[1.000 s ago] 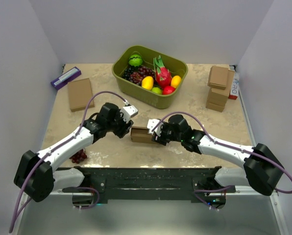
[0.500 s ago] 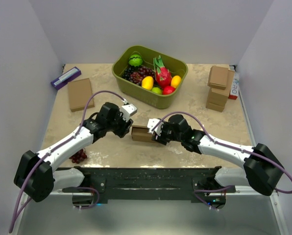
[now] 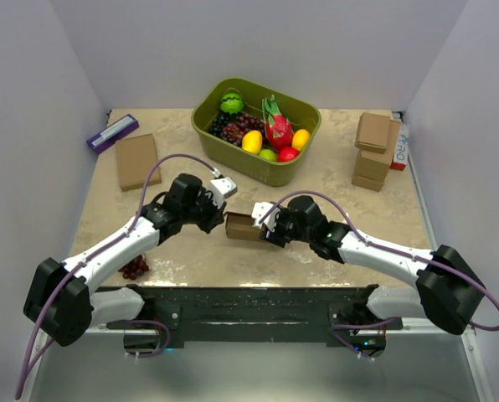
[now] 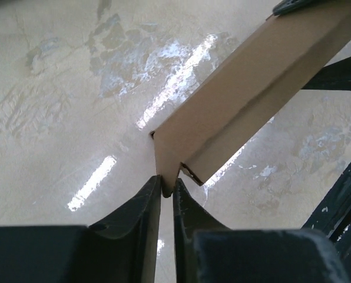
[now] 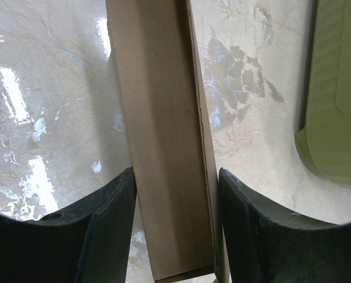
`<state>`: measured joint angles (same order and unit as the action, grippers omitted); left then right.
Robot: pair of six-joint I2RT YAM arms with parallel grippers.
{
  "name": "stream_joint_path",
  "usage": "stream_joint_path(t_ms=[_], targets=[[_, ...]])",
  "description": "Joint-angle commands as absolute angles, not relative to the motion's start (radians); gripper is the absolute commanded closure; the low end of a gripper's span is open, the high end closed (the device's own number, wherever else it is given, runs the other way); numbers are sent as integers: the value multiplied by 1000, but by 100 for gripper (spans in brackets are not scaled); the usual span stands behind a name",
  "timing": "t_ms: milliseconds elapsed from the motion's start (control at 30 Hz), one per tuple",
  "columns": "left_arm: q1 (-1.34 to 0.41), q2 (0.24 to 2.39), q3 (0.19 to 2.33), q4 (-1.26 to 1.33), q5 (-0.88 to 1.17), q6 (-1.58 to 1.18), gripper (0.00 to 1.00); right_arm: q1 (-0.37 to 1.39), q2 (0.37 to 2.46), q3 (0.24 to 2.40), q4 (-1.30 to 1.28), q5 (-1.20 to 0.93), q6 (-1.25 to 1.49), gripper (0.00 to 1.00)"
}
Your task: Fold the paper box
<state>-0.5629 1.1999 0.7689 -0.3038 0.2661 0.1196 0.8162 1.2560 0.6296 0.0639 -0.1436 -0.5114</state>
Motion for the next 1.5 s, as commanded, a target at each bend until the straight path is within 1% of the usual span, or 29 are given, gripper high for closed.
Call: stream_joint_path(t_ms=[0, 200, 267, 300, 333, 433, 567, 667, 1000, 1467], targets=[[-560, 1170, 792, -232, 353, 88, 88, 818, 1261, 643, 92, -118, -503, 56], [-563, 1184, 793, -224, 382, 35, 92, 818, 1262, 643, 91, -115, -502, 56], [-569, 1190, 798, -225, 373, 15, 96, 818, 1264, 643, 92, -115, -500, 56], [-569, 1195, 802, -230, 350, 8, 100, 818, 1266, 644, 91, -117, -500, 56], [-569, 1198, 816, -242, 338, 8, 100, 818, 1269, 646, 91, -117, -500, 56], [-572, 1210, 859, -267, 293, -106, 100, 818, 1279, 650, 84, -110, -500, 56], [-571, 1227, 879, -239, 339, -231, 100, 818, 1293, 657, 78, -103, -502, 56], [-578, 1241, 884, -221, 365, -270, 100, 818, 1298, 658, 75, -103, -502, 57], [-600, 1266, 851, -253, 267, -232, 100, 818, 1292, 655, 81, -106, -499, 57], [-624, 1269, 766, -183, 270, -270, 100, 818, 1290, 657, 78, -103, -495, 58]])
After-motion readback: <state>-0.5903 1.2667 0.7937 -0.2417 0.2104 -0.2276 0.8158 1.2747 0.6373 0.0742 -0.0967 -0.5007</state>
